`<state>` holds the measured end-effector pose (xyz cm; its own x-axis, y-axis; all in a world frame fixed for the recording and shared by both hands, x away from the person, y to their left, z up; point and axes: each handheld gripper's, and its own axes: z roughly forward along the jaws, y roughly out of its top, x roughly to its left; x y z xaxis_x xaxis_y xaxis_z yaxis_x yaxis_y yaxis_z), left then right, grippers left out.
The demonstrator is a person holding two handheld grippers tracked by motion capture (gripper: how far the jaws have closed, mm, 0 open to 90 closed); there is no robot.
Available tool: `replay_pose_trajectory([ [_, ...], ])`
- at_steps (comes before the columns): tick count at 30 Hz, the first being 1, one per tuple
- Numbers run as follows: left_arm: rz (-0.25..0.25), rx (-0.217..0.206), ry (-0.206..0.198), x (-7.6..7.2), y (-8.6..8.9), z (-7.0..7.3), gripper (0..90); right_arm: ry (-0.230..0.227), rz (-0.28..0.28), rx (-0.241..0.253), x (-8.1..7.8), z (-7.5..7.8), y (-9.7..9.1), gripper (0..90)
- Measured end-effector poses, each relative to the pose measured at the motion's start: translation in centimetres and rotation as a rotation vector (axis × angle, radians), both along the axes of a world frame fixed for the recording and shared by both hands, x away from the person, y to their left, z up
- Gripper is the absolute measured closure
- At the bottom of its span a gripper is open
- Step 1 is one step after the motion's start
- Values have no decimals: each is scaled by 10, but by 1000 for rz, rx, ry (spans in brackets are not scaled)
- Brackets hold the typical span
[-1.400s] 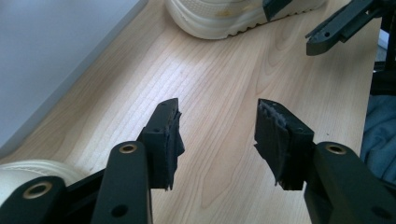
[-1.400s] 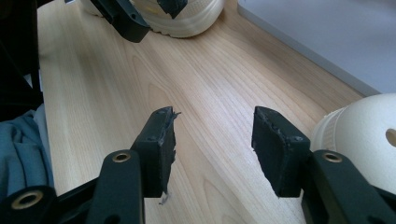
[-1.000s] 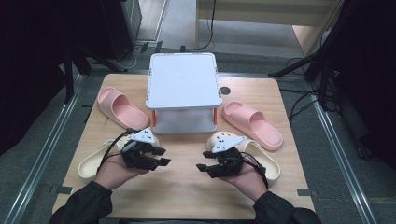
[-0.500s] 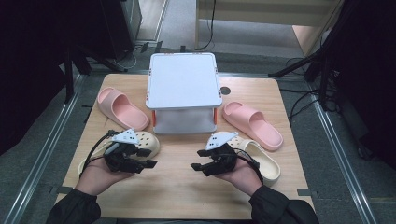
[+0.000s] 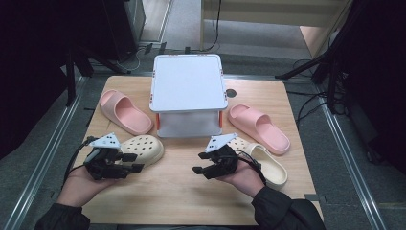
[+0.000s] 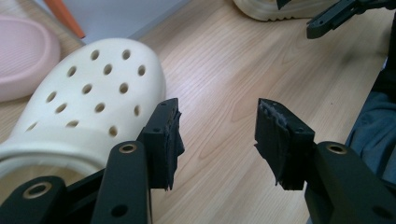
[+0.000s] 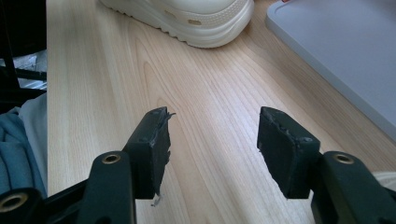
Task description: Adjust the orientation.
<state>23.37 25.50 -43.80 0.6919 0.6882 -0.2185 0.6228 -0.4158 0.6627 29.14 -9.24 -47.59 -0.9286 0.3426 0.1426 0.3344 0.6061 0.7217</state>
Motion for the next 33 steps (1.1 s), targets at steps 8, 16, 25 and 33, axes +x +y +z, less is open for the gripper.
replay_pose_trajectory([
  [8, 68, -6, 3, -9, 26, 0, 506, 3, 26, -6, 2, -1, 6, 447],
  [16, 139, -10, 18, -5, 49, -16, 497, 6, 26, -10, 2, -2, 6, 449],
  [25, 126, 21, 35, 5, 45, -33, 509, 5, 25, -19, 1, -3, 5, 453],
  [33, 122, 68, 50, 17, 38, -42, 606, 2, 20, -24, -1, -4, 4, 454],
])
